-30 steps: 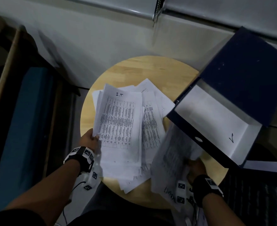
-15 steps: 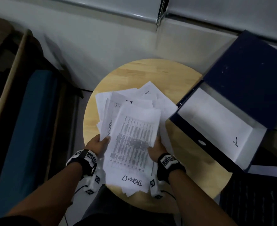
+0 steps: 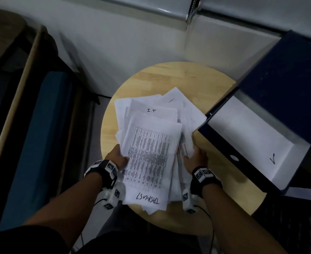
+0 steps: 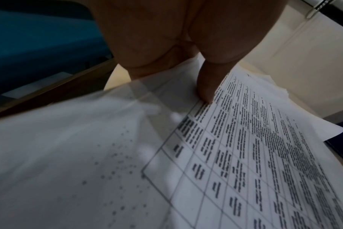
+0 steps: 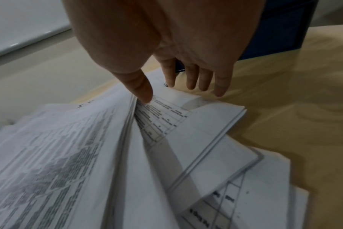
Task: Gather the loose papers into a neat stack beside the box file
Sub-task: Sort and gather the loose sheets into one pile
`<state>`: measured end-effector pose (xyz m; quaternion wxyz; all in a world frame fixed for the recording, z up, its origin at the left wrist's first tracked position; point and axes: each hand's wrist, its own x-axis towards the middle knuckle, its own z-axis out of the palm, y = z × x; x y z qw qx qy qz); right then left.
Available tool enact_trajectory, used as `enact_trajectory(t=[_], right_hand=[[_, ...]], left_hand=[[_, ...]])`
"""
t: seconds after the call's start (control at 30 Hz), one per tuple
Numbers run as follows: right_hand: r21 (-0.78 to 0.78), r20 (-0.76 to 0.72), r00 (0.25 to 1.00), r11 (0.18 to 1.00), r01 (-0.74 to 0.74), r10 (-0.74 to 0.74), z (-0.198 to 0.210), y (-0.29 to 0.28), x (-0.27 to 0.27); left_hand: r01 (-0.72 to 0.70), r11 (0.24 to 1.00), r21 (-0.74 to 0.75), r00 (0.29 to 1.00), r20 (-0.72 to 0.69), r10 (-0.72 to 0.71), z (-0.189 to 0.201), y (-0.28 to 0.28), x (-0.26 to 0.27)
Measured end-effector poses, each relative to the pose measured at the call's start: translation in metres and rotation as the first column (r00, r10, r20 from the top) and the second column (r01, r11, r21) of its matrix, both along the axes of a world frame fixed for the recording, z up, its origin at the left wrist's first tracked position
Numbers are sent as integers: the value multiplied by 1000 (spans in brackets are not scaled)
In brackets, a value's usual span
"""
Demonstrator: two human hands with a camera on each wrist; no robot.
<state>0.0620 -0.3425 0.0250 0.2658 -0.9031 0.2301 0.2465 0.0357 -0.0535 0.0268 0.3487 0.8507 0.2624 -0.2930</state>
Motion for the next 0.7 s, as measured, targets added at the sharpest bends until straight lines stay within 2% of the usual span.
enact_trajectory(t=[0.13, 0.27, 0.37, 0.5, 0.6, 0.7], right_hand=[[105, -8, 994, 989, 109, -109, -19, -14, -2], [86, 36, 986, 984, 158, -161, 4, -11, 0], [122, -27, 996, 989, 88, -85, 11, -13, 1], [173, -39, 998, 983, 62, -56, 21, -14, -3], [105, 19, 999, 994, 36, -38, 33, -2, -7], [68, 177, 984, 997, -34, 21, 54, 24, -9]], left_hand=[[-25, 1000, -2, 999, 43, 25, -6, 0, 0], [-89, 995, -44, 987, 132, 94, -19, 7, -6], [-232, 969, -83, 950, 197, 244, -13, 9, -10], [-281, 959, -46, 936, 207, 285, -10, 16, -11], [-256, 967, -15, 954, 157, 255, -17, 21, -6], [-234, 972, 17, 962, 151, 229, -21, 25, -1]])
